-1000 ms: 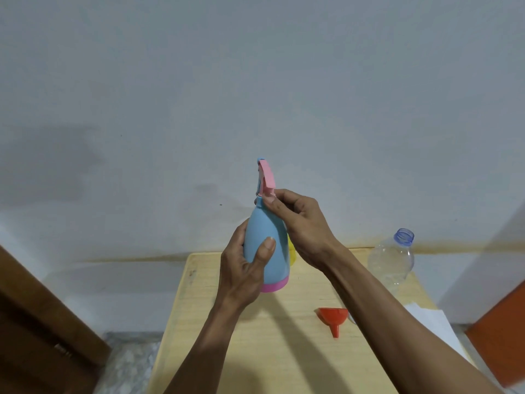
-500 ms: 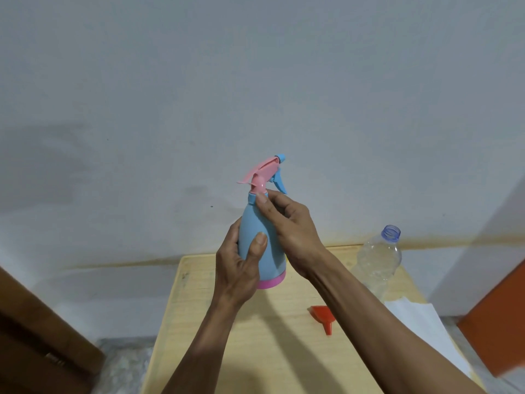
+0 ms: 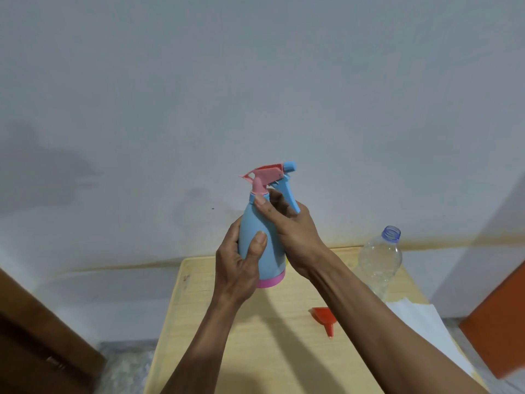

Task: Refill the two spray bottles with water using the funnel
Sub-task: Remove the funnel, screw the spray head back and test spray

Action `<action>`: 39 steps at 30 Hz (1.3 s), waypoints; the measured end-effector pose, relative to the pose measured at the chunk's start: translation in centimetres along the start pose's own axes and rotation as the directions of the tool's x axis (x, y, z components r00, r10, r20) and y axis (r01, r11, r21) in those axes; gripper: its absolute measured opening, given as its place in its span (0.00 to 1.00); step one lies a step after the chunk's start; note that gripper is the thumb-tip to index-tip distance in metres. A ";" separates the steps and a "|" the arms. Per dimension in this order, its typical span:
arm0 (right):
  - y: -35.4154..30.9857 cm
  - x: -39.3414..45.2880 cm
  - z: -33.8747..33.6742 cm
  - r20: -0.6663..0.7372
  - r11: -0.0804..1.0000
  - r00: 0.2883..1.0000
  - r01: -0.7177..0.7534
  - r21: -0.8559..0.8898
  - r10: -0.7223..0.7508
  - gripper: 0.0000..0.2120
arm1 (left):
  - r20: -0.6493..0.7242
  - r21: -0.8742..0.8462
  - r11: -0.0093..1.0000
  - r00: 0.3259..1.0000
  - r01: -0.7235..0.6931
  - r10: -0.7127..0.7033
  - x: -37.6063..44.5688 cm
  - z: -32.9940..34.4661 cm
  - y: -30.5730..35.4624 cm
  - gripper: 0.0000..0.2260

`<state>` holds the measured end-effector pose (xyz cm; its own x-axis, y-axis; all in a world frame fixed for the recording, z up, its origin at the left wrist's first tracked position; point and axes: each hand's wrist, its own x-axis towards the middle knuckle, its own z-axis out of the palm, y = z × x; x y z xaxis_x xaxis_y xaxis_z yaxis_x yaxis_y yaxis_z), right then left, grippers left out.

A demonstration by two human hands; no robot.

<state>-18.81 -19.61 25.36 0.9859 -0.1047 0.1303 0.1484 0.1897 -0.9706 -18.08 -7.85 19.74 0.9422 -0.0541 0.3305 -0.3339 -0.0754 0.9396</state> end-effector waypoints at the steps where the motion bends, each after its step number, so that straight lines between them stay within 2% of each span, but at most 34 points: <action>1: 0.0 0.0 0.0 0.006 1.000 1.000 -0.009 -0.001 0.009 0.10 | 0.002 -0.001 1.000 1.000 0.003 -0.003 0.0 -0.1 0.0 0.27; 6: -0.1 0.4 0.2 0.007 0.997 1.000 0.020 -0.078 -0.019 0.10 | 0.004 0.030 1.000 1.000 0.002 -0.002 0.0 -0.4 -0.1 0.28; 10: -0.3 0.3 0.4 0.069 0.999 0.998 0.010 -0.043 -0.007 0.12 | 0.000 0.034 0.999 1.000 0.009 -0.009 0.1 -0.7 -0.1 0.29; 22: -0.4 0.8 0.3 0.096 1.000 0.995 -0.004 -0.019 0.006 0.13 | 0.015 0.034 0.999 1.000 0.026 -0.026 0.2 -0.6 -0.4 0.28; 29: -0.4 0.7 0.3 0.093 0.999 0.996 0.001 -0.047 0.003 0.13 | 0.008 0.026 0.999 1.000 0.020 -0.021 0.1 -0.6 -0.5 0.30; 34: -0.3 0.8 0.5 0.066 0.997 0.998 0.015 -0.075 -0.010 0.17 | 0.008 0.023 1.000 1.000 0.013 -0.013 0.0 -0.6 -0.4 0.30; 39: -0.3 1.1 0.4 0.032 0.986 0.997 0.074 -0.148 -0.070 0.14 | 0.002 0.024 1.000 1.000 0.009 -0.009 0.0 -0.7 -0.5 0.27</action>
<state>-17.78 -19.38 25.87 0.9750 -0.0867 0.2044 0.2080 0.0347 -0.9775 -17.85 -7.14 19.30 0.9451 -0.0558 0.3220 -0.3261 -0.0998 0.9400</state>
